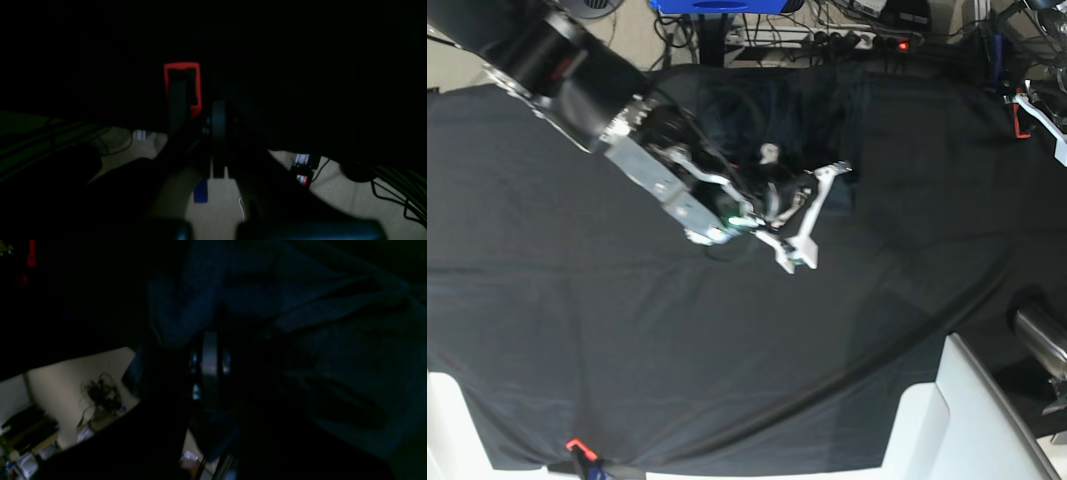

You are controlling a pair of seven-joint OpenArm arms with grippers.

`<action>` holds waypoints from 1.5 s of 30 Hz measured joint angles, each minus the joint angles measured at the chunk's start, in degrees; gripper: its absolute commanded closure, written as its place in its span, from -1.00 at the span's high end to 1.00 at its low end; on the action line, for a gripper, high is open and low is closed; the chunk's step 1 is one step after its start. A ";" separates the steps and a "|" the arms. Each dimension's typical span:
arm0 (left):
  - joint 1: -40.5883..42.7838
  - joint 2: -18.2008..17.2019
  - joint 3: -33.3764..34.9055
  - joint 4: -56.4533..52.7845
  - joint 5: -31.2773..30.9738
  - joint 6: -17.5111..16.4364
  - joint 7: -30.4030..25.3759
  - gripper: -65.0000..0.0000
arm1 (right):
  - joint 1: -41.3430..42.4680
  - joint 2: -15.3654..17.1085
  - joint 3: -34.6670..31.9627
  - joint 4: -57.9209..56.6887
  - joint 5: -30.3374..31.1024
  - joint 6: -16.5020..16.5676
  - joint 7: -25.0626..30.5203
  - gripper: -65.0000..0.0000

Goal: Fold the T-shirt properly

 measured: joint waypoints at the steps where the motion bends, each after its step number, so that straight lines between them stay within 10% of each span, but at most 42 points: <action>1: 0.00 -0.02 0.00 -0.02 -0.02 0.00 -0.02 -1.00 | 0.90 -0.90 -0.11 -2.14 -0.26 -0.13 0.13 -0.98; 7: -0.02 -0.04 0.00 -0.07 0.00 0.00 -0.02 -1.00 | 6.19 -2.78 -0.28 -6.12 -0.13 0.15 5.97 -0.98; 12: -0.02 -0.04 0.00 -0.07 -0.02 0.00 -0.04 -1.00 | 9.35 -0.50 -0.24 -5.88 0.09 7.58 9.90 -0.98; 19: 0.00 -0.17 0.00 -0.07 -0.04 0.00 -0.02 -1.00 | 6.69 7.65 0.57 6.47 -0.50 7.37 -1.55 -0.98; 25: 0.15 -0.22 1.42 0.13 0.02 0.02 -0.04 -1.00 | -6.36 14.43 8.96 22.23 -0.15 -1.68 -2.91 -0.95; 37: 1.01 4.76 13.55 7.04 -0.11 -0.04 1.36 -1.00 | -15.82 19.28 13.68 19.10 -0.83 -1.68 6.80 -0.96; 40: 0.68 5.79 13.88 14.78 -1.31 -0.61 9.11 -1.00 | -16.81 21.31 14.60 21.88 -1.20 -1.81 7.61 -0.96; 45: 0.46 5.55 13.03 24.74 -10.21 0.24 19.91 0.14 | -18.38 22.47 14.25 23.85 0.00 -1.29 7.63 -0.96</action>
